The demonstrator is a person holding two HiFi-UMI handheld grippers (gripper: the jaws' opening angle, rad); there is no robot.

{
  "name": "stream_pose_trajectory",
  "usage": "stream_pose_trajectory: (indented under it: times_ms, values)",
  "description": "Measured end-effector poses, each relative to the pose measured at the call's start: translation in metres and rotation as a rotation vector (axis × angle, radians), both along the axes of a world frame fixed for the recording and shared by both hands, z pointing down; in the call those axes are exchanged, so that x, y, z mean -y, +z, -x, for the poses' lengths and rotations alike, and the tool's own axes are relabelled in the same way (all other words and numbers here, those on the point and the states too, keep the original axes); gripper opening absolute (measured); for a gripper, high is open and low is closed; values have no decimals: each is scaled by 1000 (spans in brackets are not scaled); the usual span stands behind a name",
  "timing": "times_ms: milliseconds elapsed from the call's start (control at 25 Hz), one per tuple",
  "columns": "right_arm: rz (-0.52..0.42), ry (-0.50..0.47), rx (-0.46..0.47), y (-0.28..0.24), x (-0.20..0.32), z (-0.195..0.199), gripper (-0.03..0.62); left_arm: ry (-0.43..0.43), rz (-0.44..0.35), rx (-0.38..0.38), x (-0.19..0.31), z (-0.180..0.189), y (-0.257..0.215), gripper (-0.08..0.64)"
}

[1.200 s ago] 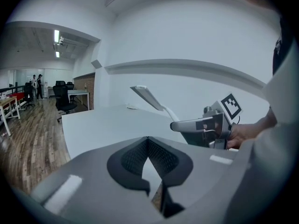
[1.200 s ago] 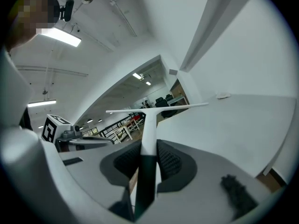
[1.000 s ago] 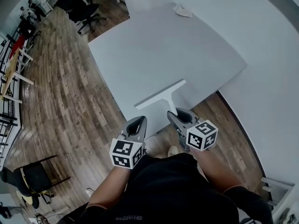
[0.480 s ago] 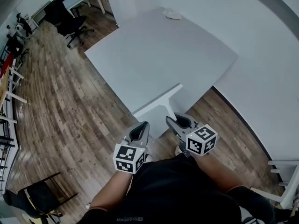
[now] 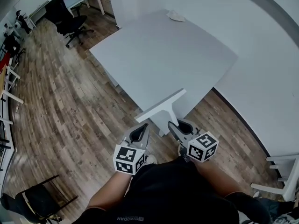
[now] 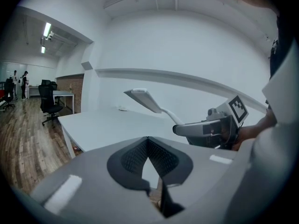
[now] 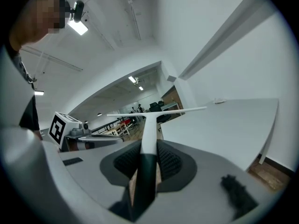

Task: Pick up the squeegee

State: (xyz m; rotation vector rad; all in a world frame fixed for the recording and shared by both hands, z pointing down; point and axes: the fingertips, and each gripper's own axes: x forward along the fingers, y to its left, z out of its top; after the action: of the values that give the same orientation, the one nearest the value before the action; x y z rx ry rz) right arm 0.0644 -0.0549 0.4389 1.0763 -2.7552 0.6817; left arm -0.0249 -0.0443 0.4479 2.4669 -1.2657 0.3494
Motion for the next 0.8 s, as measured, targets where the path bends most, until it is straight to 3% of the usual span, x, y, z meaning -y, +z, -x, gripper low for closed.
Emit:
stream_pose_trajectory:
  times_ms: [360, 800]
  values:
    - [-2, 89, -30, 2, -21, -16, 95, 94, -6, -23, -10, -18, 6, 8]
    - [-49, -4, -57, -9, -25, -54, 95, 8, -29, -36, -22, -60, -6, 8]
